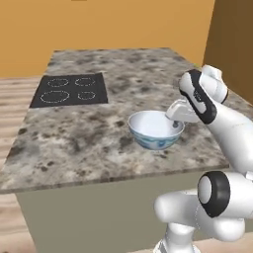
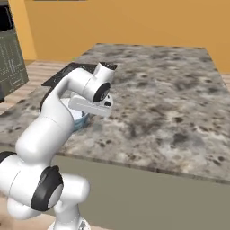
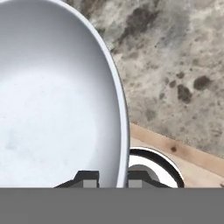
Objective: Pick the cup and bowl from the counter and place them on the counter next to the sink.
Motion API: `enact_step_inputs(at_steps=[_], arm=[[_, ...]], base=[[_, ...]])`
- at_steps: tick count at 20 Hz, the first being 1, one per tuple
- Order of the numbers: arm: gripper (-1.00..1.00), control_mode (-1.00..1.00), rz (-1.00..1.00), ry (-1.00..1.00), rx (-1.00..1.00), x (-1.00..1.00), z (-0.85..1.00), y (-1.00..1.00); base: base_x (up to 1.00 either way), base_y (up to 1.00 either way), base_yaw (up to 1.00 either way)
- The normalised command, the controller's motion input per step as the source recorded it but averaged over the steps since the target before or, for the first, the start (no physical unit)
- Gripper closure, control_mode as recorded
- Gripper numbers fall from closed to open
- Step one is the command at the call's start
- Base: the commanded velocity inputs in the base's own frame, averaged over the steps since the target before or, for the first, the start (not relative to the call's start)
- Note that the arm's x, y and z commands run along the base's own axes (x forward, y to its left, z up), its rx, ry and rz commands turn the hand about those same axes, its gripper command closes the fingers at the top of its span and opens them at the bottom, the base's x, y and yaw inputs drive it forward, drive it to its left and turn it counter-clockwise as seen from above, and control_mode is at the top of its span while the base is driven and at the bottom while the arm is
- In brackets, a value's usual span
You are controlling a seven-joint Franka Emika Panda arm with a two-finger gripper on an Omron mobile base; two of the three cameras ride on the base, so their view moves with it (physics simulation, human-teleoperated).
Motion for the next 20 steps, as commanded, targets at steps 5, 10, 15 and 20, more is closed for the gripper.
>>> enact_step_inputs(at_steps=[5,10,15,20], arm=[[1.0,1.0,0.0,0.0,0.0,0.0,0.0,0.0],[1.0,1.0,0.0,0.0,0.0,0.0,0.0,0.0],[1.0,1.0,0.0,0.0,0.0,0.0,0.0,0.0],[1.0,1.0,0.0,0.0,0.0,0.0,0.0,0.0]], base=[[0.15,-0.02,0.67],[0.0,0.05,0.8],[0.0,0.15,0.77],[0.0,0.14,0.78]])
